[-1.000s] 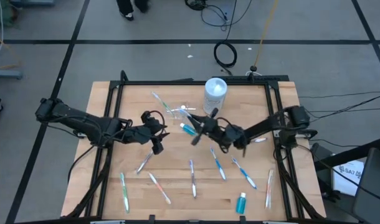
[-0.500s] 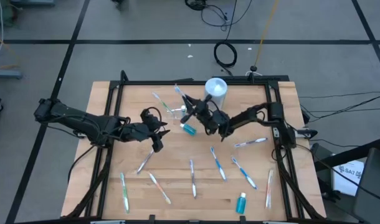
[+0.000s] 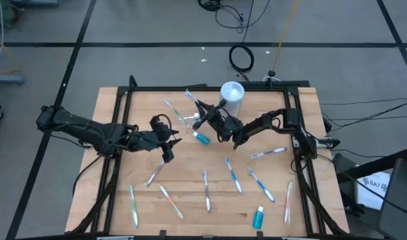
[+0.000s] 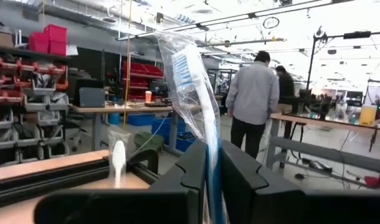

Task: Pick & Place toothbrushing station
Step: Put the top blue toothbrush in the right compartment of the transparent organizer

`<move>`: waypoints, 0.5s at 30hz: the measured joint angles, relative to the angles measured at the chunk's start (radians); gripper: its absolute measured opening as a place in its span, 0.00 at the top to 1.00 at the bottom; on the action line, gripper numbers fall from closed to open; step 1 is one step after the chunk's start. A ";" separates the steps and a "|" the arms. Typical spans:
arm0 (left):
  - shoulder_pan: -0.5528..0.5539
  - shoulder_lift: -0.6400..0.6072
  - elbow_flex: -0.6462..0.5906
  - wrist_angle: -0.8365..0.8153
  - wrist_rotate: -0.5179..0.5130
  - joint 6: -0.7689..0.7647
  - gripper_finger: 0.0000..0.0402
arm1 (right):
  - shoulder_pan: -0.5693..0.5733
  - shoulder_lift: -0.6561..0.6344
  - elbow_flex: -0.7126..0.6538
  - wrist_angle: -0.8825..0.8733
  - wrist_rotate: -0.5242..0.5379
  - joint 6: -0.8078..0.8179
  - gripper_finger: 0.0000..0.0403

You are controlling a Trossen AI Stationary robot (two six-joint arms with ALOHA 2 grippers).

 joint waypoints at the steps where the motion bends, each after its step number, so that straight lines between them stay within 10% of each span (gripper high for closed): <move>1: 0.000 0.000 0.000 0.000 0.000 0.000 0.60 | -0.003 0.000 0.000 -0.003 0.000 -0.001 0.95; 15: 0.000 0.000 0.000 -0.001 0.000 0.001 0.60 | -0.004 -0.002 -0.002 -0.019 0.023 -0.080 0.95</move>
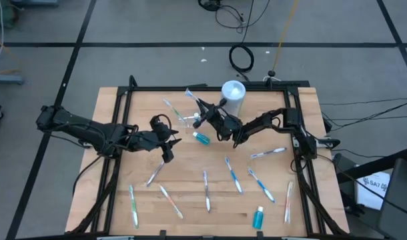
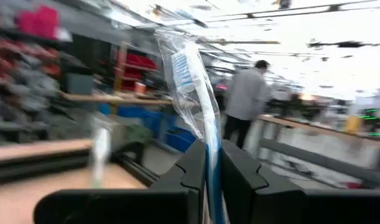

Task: Pick & Place toothbrushing station
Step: Put the top blue toothbrush in the right compartment of the transparent organizer

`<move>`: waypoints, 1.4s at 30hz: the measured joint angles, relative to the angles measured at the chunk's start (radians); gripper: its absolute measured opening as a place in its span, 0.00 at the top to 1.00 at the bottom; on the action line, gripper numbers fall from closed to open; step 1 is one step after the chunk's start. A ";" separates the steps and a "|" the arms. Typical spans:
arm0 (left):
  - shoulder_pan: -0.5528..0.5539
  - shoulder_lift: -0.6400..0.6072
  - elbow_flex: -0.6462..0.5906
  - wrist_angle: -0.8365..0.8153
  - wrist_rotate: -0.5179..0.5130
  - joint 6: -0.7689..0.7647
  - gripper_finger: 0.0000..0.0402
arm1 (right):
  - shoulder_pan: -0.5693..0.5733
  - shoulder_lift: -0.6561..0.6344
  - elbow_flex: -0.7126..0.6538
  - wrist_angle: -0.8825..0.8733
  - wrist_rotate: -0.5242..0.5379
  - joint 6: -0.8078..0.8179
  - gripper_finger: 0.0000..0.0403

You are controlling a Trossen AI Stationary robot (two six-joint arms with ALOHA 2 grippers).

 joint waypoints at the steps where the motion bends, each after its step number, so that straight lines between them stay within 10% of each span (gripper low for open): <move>1: 0.000 0.000 0.000 -0.003 0.000 -0.004 0.60 | 0.006 -0.004 -0.001 -0.001 0.051 -0.028 0.95; 18: -0.002 0.000 0.000 -0.028 0.003 -0.031 0.60 | 0.043 -0.010 -0.105 0.079 0.398 -0.056 0.95; 42: -0.002 0.000 0.000 -0.027 0.006 -0.034 0.60 | 0.019 -0.009 -0.173 0.121 0.610 -0.214 0.95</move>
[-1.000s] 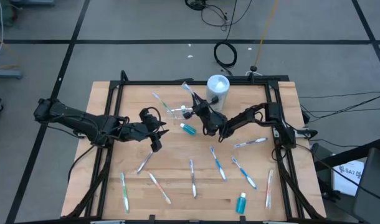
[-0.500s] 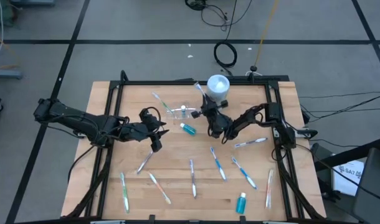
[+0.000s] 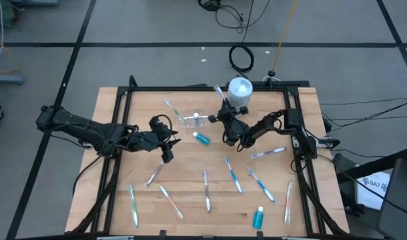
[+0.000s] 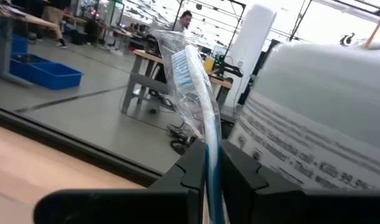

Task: Pick & Place toothbrushing station
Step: Put the top blue toothbrush in the right compartment of the transparent organizer

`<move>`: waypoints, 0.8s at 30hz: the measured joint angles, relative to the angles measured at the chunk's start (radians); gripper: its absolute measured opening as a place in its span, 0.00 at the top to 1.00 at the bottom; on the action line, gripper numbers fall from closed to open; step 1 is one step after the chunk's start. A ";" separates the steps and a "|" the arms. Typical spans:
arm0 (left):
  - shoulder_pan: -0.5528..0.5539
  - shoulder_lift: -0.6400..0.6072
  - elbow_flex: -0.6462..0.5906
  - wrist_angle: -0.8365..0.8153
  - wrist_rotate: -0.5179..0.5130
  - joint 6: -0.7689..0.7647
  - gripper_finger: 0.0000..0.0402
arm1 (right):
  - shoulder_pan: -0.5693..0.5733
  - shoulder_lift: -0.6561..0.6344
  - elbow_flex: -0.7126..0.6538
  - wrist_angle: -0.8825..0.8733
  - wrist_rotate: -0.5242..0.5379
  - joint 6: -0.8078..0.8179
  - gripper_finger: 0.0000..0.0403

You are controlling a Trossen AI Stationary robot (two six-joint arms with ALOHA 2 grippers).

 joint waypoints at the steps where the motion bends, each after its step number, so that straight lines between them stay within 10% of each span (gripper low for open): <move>1: 0.000 0.000 0.000 0.000 0.000 0.000 0.60 | -0.003 0.000 0.000 0.000 -0.001 0.000 0.95; 17: 0.000 0.000 0.000 0.000 0.000 0.000 0.60 | -0.041 -0.010 0.000 -0.002 -0.016 0.003 0.94; 24: 0.000 0.000 0.000 0.007 0.000 0.000 0.60 | 0.021 -0.074 0.005 0.000 -0.319 0.167 0.94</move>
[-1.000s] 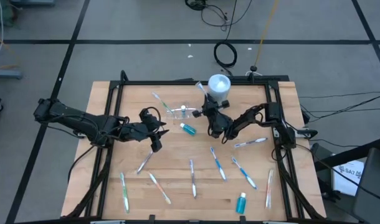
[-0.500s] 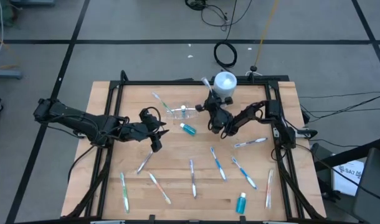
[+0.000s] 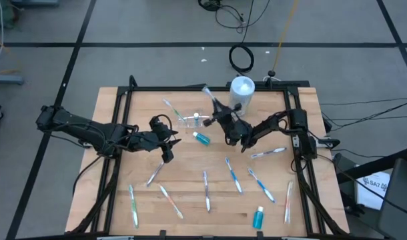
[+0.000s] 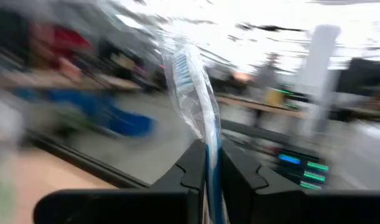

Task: Pick & Place toothbrushing station
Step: Put the top blue toothbrush in the right compartment of the transparent organizer

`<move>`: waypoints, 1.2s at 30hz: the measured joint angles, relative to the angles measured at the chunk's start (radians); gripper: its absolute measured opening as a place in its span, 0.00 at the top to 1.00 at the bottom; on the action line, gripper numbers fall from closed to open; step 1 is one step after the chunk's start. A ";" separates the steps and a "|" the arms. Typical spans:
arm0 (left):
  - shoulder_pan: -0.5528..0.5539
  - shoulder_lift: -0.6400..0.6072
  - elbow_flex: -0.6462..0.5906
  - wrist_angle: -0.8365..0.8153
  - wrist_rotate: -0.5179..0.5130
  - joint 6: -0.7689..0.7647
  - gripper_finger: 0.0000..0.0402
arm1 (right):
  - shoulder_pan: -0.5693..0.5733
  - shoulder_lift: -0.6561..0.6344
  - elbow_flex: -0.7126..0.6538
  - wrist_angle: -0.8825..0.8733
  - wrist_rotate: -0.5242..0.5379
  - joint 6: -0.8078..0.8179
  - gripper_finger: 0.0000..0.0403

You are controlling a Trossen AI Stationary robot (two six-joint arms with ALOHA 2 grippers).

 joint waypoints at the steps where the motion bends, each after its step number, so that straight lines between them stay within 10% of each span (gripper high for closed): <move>1: 0.000 0.000 0.000 0.001 0.000 0.000 0.60 | 0.000 -0.009 0.000 -0.001 -0.061 0.047 0.94; 12: -0.003 0.000 0.000 0.026 0.001 -0.002 0.60 | -0.101 0.001 0.066 -0.059 -0.340 0.331 0.94; 36: 0.008 0.000 0.000 0.214 -0.022 0.165 0.60 | -0.119 0.001 0.098 -0.214 -0.344 0.431 0.94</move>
